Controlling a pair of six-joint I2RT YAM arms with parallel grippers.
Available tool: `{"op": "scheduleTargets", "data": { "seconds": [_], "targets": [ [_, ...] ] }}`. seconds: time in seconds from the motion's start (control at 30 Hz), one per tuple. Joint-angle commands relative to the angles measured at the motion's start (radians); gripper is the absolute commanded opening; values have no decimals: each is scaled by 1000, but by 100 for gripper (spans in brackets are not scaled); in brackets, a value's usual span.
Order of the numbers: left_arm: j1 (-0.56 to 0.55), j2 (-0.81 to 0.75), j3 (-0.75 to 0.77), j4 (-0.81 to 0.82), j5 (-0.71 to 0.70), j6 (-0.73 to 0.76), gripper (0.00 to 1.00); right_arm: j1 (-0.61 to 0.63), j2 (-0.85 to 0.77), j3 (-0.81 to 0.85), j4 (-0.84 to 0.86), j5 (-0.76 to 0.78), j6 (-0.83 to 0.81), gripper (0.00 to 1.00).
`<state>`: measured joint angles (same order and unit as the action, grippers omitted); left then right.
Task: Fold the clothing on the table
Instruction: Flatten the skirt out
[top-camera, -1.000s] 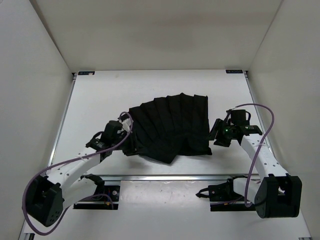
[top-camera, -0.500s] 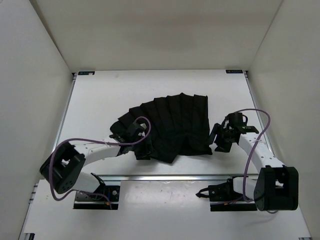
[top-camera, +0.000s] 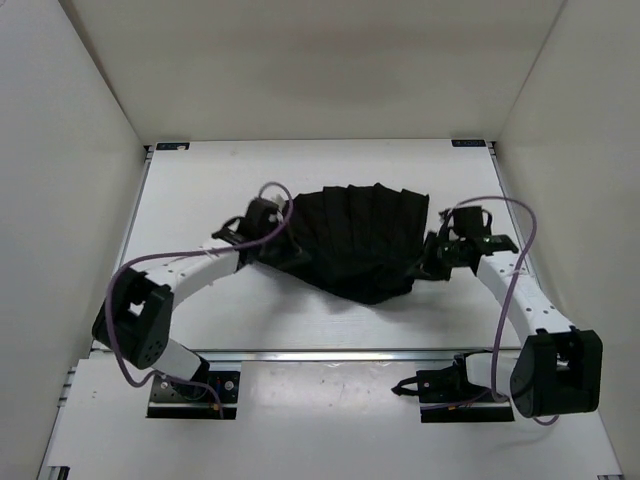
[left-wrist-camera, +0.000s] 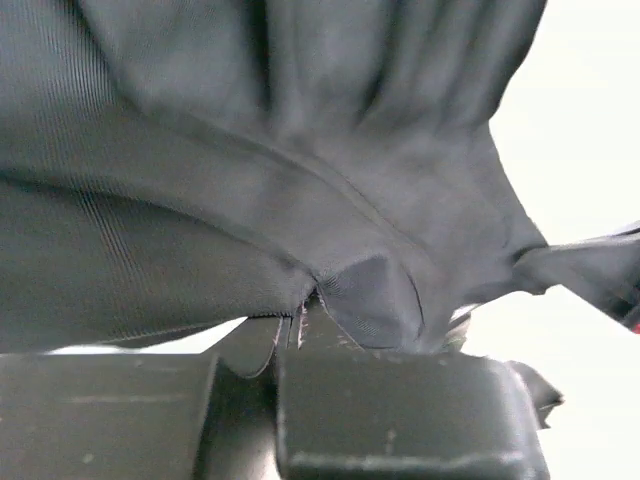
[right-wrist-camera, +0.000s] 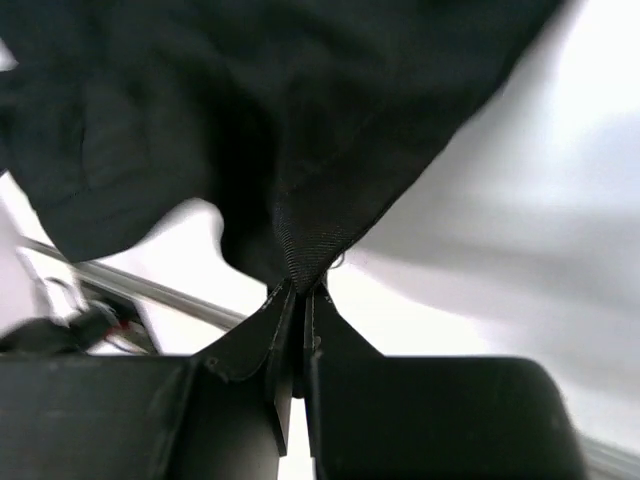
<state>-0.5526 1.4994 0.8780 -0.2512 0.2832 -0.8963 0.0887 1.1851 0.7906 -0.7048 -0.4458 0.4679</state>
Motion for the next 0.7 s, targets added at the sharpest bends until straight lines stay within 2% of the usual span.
{"op": "scheduleTargets", "data": {
  "seconds": [0.0, 0.1, 0.2, 0.33, 0.4, 0.53, 0.63, 0.67],
  "targets": [
    [124, -132, 148, -52, 66, 46, 0, -29, -71, 214, 60, -73, -14, 0],
    [233, -217, 206, -98, 128, 51, 0, -27, -105, 327, 50, -65, -20, 0],
    [290, -315, 219, -144, 151, 48, 0, -15, -156, 398, 36, -47, -20, 0],
    [319, -467, 194, -155, 114, 2, 0, -35, -232, 464, 18, -70, -9, 0],
    [332, -501, 188, -143, 105, -22, 0, -47, -219, 501, 11, -91, 3, 0],
    [336, -438, 197, -70, 166, -70, 0, -11, -81, 527, 53, -159, 43, 0],
    [347, -284, 229, 44, 266, -125, 0, 55, 83, 600, 103, -137, 37, 0],
    [364, -253, 251, 96, 301, -151, 0, 84, 159, 672, 96, -130, 32, 0]
  ]
}}
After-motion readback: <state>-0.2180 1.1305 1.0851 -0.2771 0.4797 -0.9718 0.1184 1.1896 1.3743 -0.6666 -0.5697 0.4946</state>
